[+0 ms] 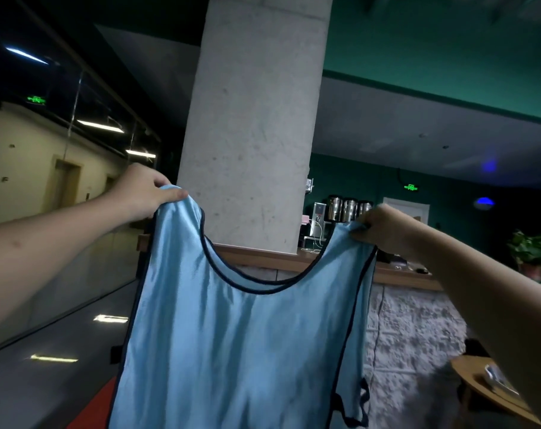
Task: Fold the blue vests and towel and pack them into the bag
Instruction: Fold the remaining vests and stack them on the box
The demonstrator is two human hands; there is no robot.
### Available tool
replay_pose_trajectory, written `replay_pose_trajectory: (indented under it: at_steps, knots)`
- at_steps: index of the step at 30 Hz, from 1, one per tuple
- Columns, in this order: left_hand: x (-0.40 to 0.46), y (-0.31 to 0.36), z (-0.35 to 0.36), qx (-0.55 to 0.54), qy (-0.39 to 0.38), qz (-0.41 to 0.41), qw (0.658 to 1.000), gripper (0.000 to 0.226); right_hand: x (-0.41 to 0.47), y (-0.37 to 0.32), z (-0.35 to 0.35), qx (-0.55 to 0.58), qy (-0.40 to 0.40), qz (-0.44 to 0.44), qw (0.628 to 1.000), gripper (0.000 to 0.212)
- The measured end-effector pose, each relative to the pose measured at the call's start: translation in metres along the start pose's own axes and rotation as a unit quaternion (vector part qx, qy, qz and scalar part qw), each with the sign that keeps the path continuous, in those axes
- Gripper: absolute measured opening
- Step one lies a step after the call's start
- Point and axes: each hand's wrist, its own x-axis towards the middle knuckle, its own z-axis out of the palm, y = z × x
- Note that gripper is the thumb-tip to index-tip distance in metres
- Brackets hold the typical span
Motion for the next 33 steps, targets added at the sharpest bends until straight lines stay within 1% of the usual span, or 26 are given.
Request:
replay_pose_trajectory:
  at_steps: [2,5,6,8,10,12,15,16,17,18,20,21,23,26,30,31,33]
  knots:
    - [0.001,0.004,0.000,0.009,0.009,0.007,1.000,0.026,0.003,-0.003,-0.004,-0.052,-0.015,-0.008,0.999,0.007]
    - [0.002,0.006,-0.001,0.014,0.011,0.011,1.000,0.027,0.008,-0.003,-0.006,-0.141,-0.091,-0.022,0.986,0.013]
    - [0.002,0.006,-0.001,0.017,0.008,0.012,1.000,0.028,0.008,-0.003,-0.007,-0.144,-0.112,-0.021,0.983,0.017]
    - [0.000,0.005,-0.002,0.010,0.002,0.014,1.000,0.029,0.008,-0.003,-0.012,-0.134,-0.118,-0.021,0.984,0.024]
    - [-0.002,0.006,-0.002,-0.011,-0.006,0.012,1.000,0.030,0.006,-0.004,-0.013,-0.114,-0.077,-0.026,0.990,0.024]
    - [-0.004,0.009,-0.001,-0.042,-0.025,0.003,0.999,0.032,0.005,-0.003,-0.011,-0.082,-0.013,-0.022,0.996,0.024]
    - [-0.007,0.018,0.001,-0.093,-0.043,-0.008,0.995,0.039,0.011,-0.002,-0.006,-0.034,0.079,-0.018,0.996,0.019]
    - [-0.008,0.021,0.000,-0.116,-0.046,-0.013,0.992,0.042,0.013,-0.003,-0.005,-0.020,0.100,-0.014,0.995,0.018]
    - [-0.008,0.024,-0.001,-0.135,-0.051,-0.017,0.989,0.044,0.015,-0.002,-0.005,-0.020,0.100,-0.012,0.995,0.020]
    - [-0.007,0.026,-0.003,-0.142,-0.059,-0.019,0.988,0.046,0.015,-0.004,-0.007,-0.037,0.076,-0.013,0.996,0.021]
    - [-0.004,0.026,-0.009,-0.118,-0.084,-0.013,0.989,0.052,0.015,-0.006,-0.008,-0.078,0.013,-0.010,0.997,0.020]
    - [-0.003,0.025,-0.011,-0.100,-0.096,-0.011,0.990,0.057,0.017,-0.004,-0.010,-0.074,0.015,-0.007,0.997,0.019]
    - [-0.001,0.019,-0.013,-0.077,-0.109,-0.014,0.991,0.066,0.025,0.004,-0.011,-0.045,0.045,-0.001,0.998,0.020]
    - [0.003,0.006,-0.010,-0.074,-0.129,-0.014,0.989,0.075,0.032,0.015,-0.002,-0.044,0.016,0.024,0.999,0.022]
    - [0.006,-0.017,0.003,-0.066,-0.148,-0.022,0.987,0.083,0.034,0.024,0.015,-0.033,0.003,0.022,0.999,0.018]
    - [0.006,-0.023,0.009,-0.063,-0.148,-0.028,0.987,0.081,0.035,0.025,0.021,-0.023,-0.004,0.020,1.000,0.017]
    - [0.006,-0.032,0.025,-0.074,-0.152,-0.047,0.985,0.064,0.039,0.027,0.034,0.009,-0.031,0.028,0.999,0.011]
